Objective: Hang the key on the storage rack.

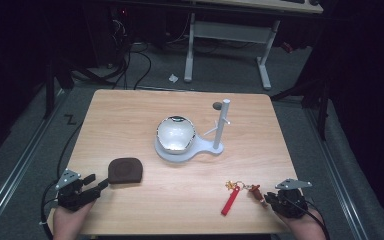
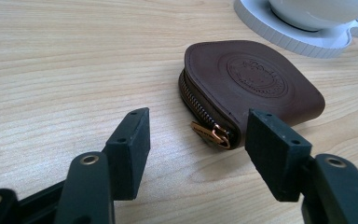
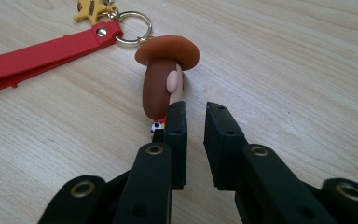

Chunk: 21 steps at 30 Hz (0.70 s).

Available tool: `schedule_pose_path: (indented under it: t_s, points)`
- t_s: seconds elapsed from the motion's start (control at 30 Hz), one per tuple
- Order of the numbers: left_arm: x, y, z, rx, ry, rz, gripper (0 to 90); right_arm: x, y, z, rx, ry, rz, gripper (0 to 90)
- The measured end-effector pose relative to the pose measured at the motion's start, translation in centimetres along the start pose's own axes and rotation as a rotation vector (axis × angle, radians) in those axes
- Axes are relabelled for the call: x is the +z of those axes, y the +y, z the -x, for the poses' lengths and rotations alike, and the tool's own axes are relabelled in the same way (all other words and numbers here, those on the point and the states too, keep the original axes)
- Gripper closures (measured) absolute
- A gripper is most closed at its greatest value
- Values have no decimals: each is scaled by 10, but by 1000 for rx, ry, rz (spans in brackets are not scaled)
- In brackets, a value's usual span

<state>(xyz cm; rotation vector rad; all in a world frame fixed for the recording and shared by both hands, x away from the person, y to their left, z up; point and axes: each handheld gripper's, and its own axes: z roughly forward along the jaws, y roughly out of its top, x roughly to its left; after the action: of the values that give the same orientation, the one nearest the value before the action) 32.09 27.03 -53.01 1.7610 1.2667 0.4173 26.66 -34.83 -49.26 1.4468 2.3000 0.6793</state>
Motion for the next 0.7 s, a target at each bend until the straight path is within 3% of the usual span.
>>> schedule_pose_path:
  t_s: [0.4,0.7]
  points:
    - [1,-1,-3,-12,-11,-2,397,3,18,2,-29,0,-126,723]
    - [1,0,-3,-10,-11,-4,396,-6,36,-2,-69,17,-172,635]
